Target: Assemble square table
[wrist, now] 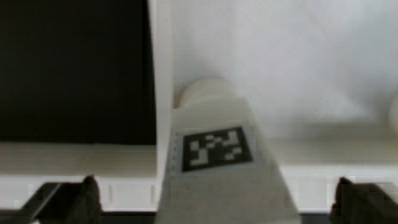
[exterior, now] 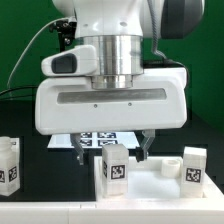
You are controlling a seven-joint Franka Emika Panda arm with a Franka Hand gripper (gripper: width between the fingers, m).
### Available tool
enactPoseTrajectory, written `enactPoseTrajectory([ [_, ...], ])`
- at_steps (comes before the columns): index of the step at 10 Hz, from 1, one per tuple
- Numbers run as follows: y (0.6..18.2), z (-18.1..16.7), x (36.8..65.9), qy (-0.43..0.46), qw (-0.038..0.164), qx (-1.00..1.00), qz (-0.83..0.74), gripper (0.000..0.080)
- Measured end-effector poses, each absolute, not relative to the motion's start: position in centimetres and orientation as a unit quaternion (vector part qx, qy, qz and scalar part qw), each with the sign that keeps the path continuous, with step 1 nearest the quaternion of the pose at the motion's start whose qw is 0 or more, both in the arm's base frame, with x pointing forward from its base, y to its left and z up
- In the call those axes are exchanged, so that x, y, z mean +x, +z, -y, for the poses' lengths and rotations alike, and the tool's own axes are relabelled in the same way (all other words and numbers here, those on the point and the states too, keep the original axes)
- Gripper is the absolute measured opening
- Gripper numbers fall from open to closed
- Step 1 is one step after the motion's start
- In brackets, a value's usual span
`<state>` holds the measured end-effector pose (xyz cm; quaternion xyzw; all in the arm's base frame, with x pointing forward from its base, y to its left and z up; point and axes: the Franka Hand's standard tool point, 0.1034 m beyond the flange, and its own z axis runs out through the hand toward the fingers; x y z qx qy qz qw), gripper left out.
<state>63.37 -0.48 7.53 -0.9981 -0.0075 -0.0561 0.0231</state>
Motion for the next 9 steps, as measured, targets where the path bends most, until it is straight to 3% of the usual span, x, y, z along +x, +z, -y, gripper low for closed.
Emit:
enactPoseTrajectory([
  [3, 7.53, 0.48, 63.36, -0.055, 0.025, -0.997, -0.037, 0.0282],
  [7, 7.67, 0.08, 63.39, -0.054, 0.028, -0.959, -0.277, 0.0284],
  [9, 7.58, 0.08, 63.29, -0.045, 0.044, -0.885, -0.461, 0.0284],
])
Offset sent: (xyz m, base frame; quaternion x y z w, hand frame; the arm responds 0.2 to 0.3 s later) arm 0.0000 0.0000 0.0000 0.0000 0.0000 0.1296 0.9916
